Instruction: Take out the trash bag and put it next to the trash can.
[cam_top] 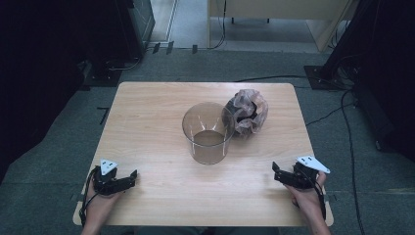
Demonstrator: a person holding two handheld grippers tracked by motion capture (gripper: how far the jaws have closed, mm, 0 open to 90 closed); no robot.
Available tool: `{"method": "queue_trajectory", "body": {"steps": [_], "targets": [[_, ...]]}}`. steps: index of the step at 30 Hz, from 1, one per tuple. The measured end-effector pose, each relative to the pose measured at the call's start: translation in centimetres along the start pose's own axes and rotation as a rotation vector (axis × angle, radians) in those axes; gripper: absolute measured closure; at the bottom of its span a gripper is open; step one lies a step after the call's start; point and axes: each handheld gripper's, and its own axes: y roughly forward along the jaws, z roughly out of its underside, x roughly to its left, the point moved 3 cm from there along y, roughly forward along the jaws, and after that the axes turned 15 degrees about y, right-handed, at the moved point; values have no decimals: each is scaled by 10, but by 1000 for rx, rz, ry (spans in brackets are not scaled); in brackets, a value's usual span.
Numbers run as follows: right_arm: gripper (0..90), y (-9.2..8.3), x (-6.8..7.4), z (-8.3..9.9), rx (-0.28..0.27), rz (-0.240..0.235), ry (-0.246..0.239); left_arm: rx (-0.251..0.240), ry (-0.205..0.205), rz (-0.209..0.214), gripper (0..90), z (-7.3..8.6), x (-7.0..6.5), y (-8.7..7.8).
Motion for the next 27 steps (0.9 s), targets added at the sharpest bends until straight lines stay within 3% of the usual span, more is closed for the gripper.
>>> {"method": "queue_trajectory", "body": {"steps": [9, 21, 27], "targets": [[8, -8, -16, 9, 16, 30, 9, 1, 1, 0, 100, 0, 0, 0], [8, -15, -27, 18, 37, 35, 2, 0, 0, 0, 100, 0, 0, 0], [9, -18, -34, 21, 52, 64, -4, 1, 0, 0, 100, 0, 0, 0]]}}
